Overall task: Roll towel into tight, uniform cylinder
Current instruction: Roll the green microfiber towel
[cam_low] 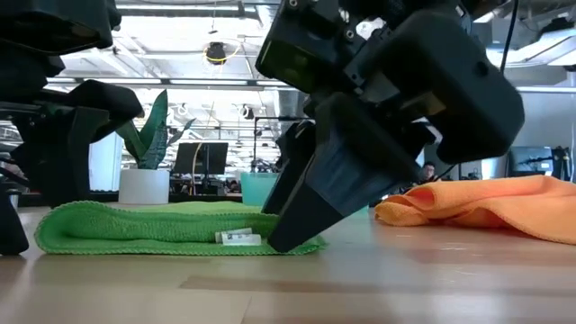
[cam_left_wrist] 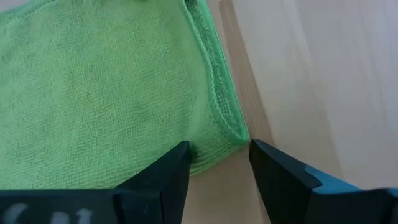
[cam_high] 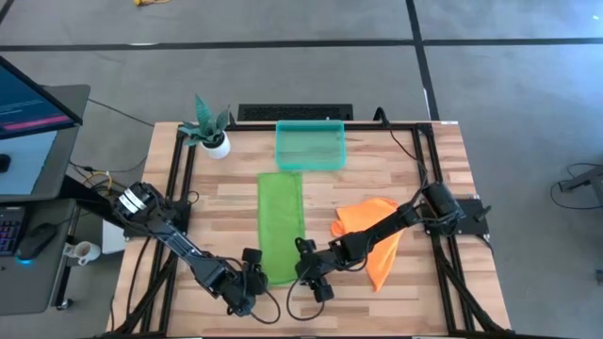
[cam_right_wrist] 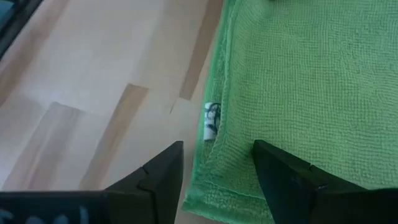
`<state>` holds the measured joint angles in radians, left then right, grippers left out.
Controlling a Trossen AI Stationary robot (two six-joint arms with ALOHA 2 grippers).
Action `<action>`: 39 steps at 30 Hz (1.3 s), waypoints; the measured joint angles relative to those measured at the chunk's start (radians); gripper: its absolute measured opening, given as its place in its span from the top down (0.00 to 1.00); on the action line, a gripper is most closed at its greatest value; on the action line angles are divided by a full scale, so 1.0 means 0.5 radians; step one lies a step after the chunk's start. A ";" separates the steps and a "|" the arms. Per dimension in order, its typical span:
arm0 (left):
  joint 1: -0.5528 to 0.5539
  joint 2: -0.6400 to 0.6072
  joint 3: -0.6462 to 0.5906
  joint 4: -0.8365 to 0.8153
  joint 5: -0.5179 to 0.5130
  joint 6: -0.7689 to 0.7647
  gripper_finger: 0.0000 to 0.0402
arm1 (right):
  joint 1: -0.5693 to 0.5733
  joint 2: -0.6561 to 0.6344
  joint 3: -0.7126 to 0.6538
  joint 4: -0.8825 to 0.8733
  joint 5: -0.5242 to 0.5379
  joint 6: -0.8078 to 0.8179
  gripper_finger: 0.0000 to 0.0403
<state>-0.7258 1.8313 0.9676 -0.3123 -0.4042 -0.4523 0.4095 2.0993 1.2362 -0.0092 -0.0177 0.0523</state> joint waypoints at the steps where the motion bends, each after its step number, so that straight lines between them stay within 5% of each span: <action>1: 0.005 0.001 0.000 0.004 0.000 0.013 0.59 | -0.005 -0.001 0.000 -0.013 0.002 0.000 0.46; 10: 0.048 0.010 -0.004 0.075 -0.041 -0.001 0.70 | -0.006 -0.010 0.005 -0.109 0.017 0.104 0.51; 23: 0.089 0.014 -0.007 0.160 -0.071 0.012 0.98 | 0.009 -0.009 0.002 -0.138 0.048 0.191 0.83; 28: 0.072 0.013 -0.006 0.160 -0.110 -0.048 0.99 | 0.031 -0.013 0.002 -0.155 0.047 0.202 0.97; 39: -0.008 0.010 0.147 -0.106 -0.258 -0.083 1.00 | 0.099 -0.017 0.153 -0.415 0.078 0.264 0.98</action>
<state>-0.7299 1.8362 1.0410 -0.3653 -0.5330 -0.4938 0.4589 2.0907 1.3125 -0.2169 0.0213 0.1843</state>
